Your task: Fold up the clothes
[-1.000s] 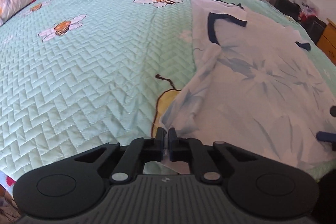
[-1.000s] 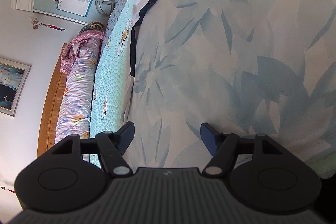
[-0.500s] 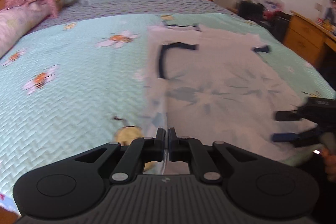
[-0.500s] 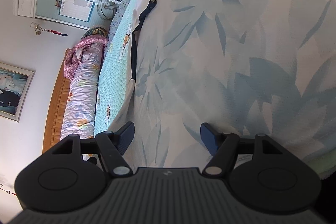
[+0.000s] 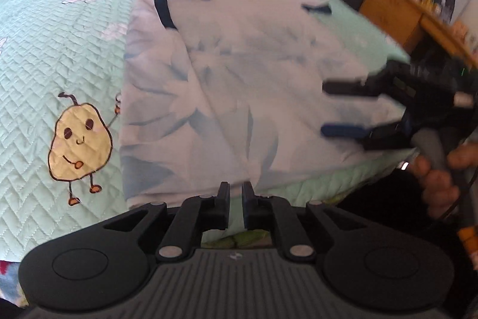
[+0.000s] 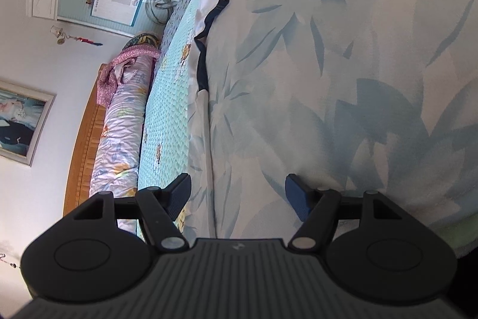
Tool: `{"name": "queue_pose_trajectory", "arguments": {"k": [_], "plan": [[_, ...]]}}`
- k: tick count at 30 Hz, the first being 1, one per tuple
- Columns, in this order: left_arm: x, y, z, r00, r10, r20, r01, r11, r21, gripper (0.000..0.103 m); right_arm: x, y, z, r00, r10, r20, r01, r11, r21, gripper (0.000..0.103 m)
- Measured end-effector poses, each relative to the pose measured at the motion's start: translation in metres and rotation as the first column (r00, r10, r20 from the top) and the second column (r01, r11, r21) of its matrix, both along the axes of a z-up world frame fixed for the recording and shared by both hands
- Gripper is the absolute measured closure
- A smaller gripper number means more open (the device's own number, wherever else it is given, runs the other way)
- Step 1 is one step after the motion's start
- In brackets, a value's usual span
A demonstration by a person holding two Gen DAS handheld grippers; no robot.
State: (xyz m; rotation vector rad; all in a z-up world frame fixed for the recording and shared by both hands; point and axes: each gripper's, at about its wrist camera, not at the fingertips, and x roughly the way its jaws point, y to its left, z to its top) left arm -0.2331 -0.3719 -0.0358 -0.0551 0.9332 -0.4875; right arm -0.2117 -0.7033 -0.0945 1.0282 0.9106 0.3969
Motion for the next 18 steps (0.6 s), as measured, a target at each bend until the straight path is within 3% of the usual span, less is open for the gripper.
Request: {"name": "queue_pose_trajectory", "arguments": {"k": [4, 8, 12, 18], "plan": [[0.007, 0.029, 0.017, 0.989, 0.147, 0.024, -0.145, 0.986, -0.08, 0.081, 0.001, 0.018, 0.013, 0.991, 0.117, 0.063, -0.119, 0.992, 0.027, 0.032], [0.015, 0.048, 0.022, 0.967, 0.255, 0.017, -0.254, 0.966, -0.057, 0.08, 0.009, 0.051, 0.017, 0.968, 0.246, 0.047, -0.248, 0.967, 0.058, 0.032], [0.015, 0.053, 0.023, 0.961, 0.275, 0.012, -0.274, 0.96, -0.058, 0.073, 0.022, 0.078, 0.012, 0.956, 0.293, -0.021, -0.293, 0.956, 0.003, 0.033], [0.014, 0.052, 0.022, 0.965, 0.262, 0.009, -0.262, 0.964, -0.052, 0.069, 0.035, 0.105, 0.003, 0.939, 0.339, -0.063, -0.342, 0.938, -0.046, 0.045]]}}
